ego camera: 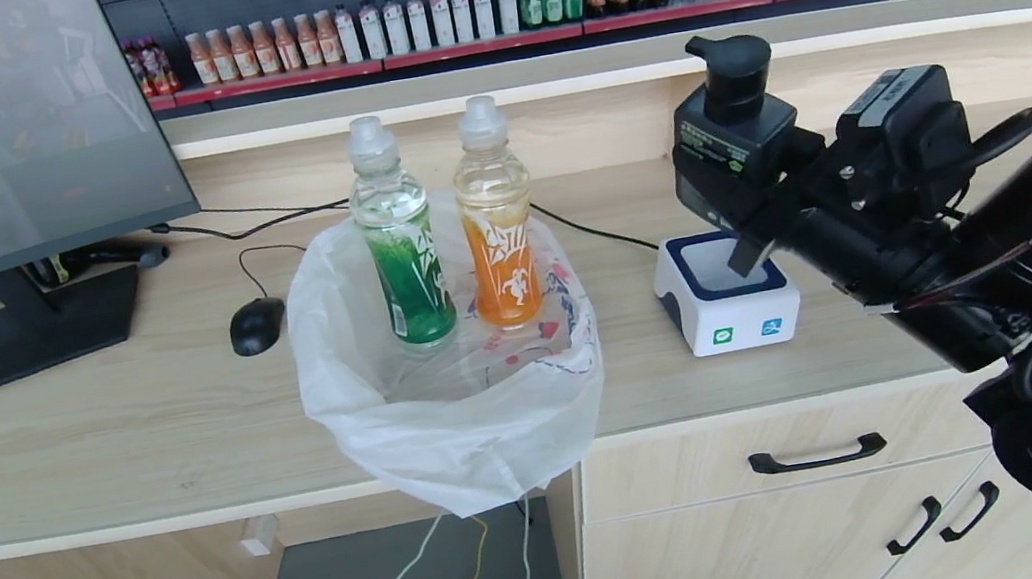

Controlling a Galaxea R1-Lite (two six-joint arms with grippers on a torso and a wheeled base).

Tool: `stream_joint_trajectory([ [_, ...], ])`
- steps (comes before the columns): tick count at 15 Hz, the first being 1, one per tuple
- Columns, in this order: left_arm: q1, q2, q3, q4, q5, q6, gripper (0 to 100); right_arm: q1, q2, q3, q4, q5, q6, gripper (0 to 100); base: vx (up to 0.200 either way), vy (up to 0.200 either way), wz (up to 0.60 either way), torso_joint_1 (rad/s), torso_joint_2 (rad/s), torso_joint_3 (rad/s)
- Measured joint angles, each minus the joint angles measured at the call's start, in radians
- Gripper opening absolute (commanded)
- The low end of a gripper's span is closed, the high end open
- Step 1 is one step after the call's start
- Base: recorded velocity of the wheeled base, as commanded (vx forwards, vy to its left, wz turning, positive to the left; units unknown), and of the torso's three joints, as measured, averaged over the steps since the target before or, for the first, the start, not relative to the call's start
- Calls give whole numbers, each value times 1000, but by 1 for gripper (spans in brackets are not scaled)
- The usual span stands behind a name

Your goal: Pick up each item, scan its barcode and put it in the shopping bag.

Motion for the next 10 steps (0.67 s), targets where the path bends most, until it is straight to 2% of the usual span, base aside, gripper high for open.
stream_joint_trajectory([
  [2, 0, 0, 0, 0, 0, 0, 100, 16, -14, 35, 0, -47, 132, 0, 0, 0, 0, 0, 0, 0],
  [5, 0, 0, 0, 0, 0, 0, 100, 86, -26, 59, 0, -264, 318, 0, 0, 0, 0, 0, 0, 0],
  [8, 0, 0, 0, 0, 0, 0, 100, 129, -26, 100, 0, -459, 378, 0, 0, 0, 0, 0, 0, 0],
  [10, 0, 0, 0, 0, 0, 0, 100, 138, -21, 113, 0, -466, 382, 0, 0, 0, 0, 0, 0, 0],
])
